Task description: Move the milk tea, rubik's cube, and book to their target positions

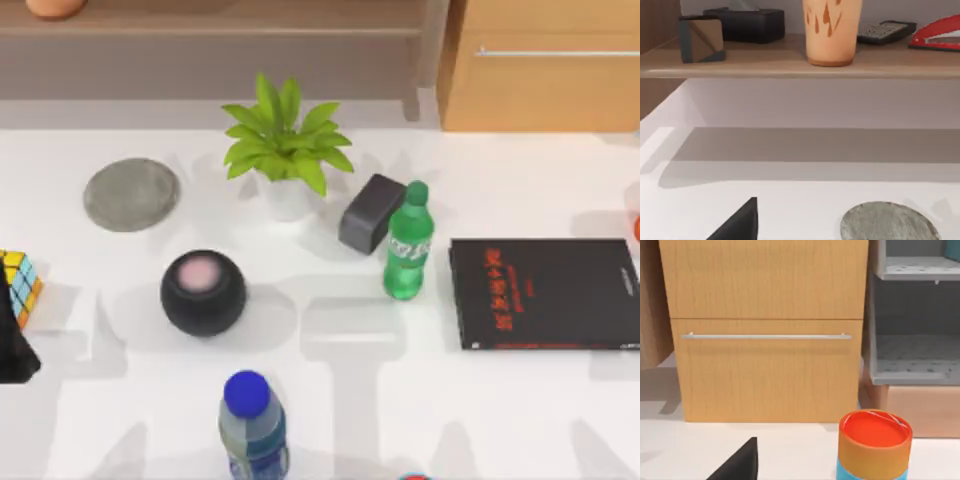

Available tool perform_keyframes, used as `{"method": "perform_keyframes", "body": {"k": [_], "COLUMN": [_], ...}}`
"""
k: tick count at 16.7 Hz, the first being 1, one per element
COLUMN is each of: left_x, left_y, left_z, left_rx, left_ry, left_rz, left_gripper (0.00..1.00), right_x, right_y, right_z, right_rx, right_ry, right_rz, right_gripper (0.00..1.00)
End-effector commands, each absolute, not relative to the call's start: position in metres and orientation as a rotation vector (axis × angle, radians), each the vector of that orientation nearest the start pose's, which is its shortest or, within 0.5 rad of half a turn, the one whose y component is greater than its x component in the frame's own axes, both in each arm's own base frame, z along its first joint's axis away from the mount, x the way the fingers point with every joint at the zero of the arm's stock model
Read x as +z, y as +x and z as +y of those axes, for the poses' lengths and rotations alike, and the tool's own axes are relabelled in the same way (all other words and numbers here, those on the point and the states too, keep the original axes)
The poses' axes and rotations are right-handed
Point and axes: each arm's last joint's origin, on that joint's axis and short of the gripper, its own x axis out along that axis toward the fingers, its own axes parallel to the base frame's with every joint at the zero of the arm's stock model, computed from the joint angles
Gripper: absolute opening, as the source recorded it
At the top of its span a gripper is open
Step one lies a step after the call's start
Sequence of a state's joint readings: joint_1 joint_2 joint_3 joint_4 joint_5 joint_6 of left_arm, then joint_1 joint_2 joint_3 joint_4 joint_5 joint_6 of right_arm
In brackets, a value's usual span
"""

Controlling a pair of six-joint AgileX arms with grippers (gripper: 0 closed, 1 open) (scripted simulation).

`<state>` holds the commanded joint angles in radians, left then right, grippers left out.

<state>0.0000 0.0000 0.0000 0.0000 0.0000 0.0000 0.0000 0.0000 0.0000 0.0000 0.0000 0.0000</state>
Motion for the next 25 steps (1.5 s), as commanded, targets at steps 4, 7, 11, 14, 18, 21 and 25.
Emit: {"method": "perform_keyframes", "body": {"k": [4, 7, 11, 14, 18, 21, 25], "left_x": [0.167, 0.193, 0.236, 0.26, 0.262, 0.248, 0.224], "left_y": [0.106, 0.112, 0.141, 0.188, 0.266, 0.32, 0.37], "left_z": [-0.001, -0.002, -0.002, -0.002, -0.001, -0.001, -0.001], "left_rx": [-0.002, -0.009, -0.018, -0.022, -0.024, -0.024, -0.026], "left_ry": [-0.001, -0.003, -0.007, -0.01, -0.012, -0.013, -0.012], "left_rz": [-0.011, -0.042, -0.055, -0.033, 0.005, 0.016, 0.008], "left_gripper": [1.0, 1.0, 1.0, 1.0, 1.0, 1.0, 1.0], "right_x": [0.16, 0.16, 0.16, 0.16, 0.16, 0.16, 0.16], "right_y": [0.106, 0.106, 0.106, 0.106, 0.106, 0.106, 0.106], "right_z": [-0.001, -0.001, -0.001, -0.001, -0.001, -0.001, -0.001], "right_rx": [0.0, 0.0, 0.0, 0.0, 0.0, 0.0, 0.0], "right_ry": [0.0, 0.0, 0.0, 0.0, 0.0, 0.0, 0.0], "right_rz": [0.0, 0.0, 0.0, 0.0, 0.0, 0.0, 0.0], "right_gripper": [1.0, 1.0, 1.0, 1.0, 1.0, 1.0, 1.0]}}
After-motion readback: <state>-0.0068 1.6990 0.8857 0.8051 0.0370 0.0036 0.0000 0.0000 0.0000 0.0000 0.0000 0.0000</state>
